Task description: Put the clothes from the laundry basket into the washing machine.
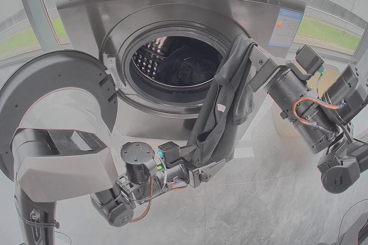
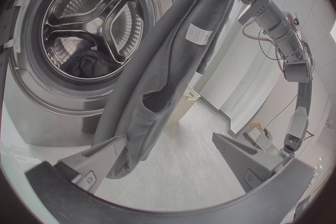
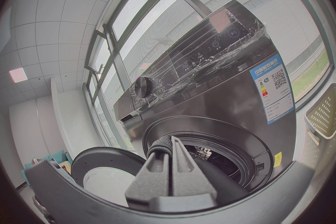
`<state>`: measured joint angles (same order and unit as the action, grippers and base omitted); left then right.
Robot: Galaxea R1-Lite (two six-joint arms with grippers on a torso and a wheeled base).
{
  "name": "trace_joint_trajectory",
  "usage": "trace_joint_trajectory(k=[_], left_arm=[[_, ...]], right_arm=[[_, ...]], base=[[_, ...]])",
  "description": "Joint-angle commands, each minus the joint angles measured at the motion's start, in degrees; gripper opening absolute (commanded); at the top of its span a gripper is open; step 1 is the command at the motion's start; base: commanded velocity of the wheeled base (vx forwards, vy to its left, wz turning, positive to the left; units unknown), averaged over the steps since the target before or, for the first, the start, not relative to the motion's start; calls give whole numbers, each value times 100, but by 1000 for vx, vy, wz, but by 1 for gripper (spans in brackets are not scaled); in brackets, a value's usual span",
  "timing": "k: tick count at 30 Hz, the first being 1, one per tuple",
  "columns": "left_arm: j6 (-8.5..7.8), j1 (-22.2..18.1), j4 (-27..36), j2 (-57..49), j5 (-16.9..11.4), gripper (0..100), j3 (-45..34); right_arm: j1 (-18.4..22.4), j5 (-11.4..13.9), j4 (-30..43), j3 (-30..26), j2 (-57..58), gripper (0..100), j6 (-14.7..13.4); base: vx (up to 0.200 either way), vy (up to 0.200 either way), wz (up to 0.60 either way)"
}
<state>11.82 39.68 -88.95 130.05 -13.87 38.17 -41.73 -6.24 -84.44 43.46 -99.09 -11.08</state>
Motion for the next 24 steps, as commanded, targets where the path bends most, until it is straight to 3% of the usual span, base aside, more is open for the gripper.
trace_joint_trajectory(k=[1,9,24], left_arm=[[-31,-39,-25,-6,-1,100,42],[-49,-285,-8,29,-37,100,261],[-40,-31,-25,240,-45,100,499]], right_arm=[[-11,0,-19,-13,-14,0,1],[-11,0,-19,-13,-23,0,1],[-28,0,-134,-13,-243,0,-17]], base=[[0,0,0],[0,0,0],[0,0,0]])
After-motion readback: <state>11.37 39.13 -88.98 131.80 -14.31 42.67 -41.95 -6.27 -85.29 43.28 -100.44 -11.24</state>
